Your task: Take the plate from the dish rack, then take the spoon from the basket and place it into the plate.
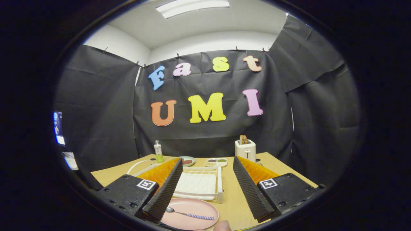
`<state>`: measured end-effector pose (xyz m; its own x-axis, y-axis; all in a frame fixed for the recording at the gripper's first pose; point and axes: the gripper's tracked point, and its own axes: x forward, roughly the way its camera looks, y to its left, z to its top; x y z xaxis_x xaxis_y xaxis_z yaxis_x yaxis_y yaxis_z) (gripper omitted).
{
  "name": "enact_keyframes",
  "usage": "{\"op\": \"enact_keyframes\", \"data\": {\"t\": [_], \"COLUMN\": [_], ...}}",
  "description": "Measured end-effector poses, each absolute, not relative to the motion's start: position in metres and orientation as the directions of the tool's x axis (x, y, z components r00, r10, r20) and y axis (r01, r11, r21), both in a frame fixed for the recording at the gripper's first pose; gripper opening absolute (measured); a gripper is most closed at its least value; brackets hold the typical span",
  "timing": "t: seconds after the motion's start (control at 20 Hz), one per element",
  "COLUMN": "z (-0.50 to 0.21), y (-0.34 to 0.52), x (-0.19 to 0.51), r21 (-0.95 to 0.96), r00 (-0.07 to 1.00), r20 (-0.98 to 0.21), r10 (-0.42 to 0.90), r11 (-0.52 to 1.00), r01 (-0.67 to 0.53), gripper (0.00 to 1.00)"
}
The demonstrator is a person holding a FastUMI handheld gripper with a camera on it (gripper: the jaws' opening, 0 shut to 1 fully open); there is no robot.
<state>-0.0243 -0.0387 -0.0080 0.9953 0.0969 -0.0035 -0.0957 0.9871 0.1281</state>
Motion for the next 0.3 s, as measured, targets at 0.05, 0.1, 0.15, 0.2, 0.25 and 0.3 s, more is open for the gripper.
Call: {"op": "enact_keyframes", "data": {"t": [0.05,0.1,0.15,0.2,0.25,0.3], "z": [-0.0076,-0.0077,-0.0096,-0.0113,-0.0127,-0.0130], "y": [-0.0375,-0.0354,-0.0341,-0.0349,-0.0352,-0.0350], "x": [-0.0244,-0.0245,-0.0234,-0.0223,-0.0212,-0.0208], "r21": [0.130,0.132,0.129,0.124,0.122,0.128], "r00": [0.995,0.994,0.994,0.994,0.995,0.994], "r20": [-0.001,0.002,0.000,-0.003,-0.008,-0.010], "r10": [0.101,0.106,0.108,0.105,0.103,0.105], "r11": [0.986,0.986,0.986,0.987,0.987,0.986], "r01": [-0.100,-0.106,-0.107,-0.104,-0.102,-0.103], "gripper": [1.00,1.00,1.00,1.00,1.00,1.00]}}
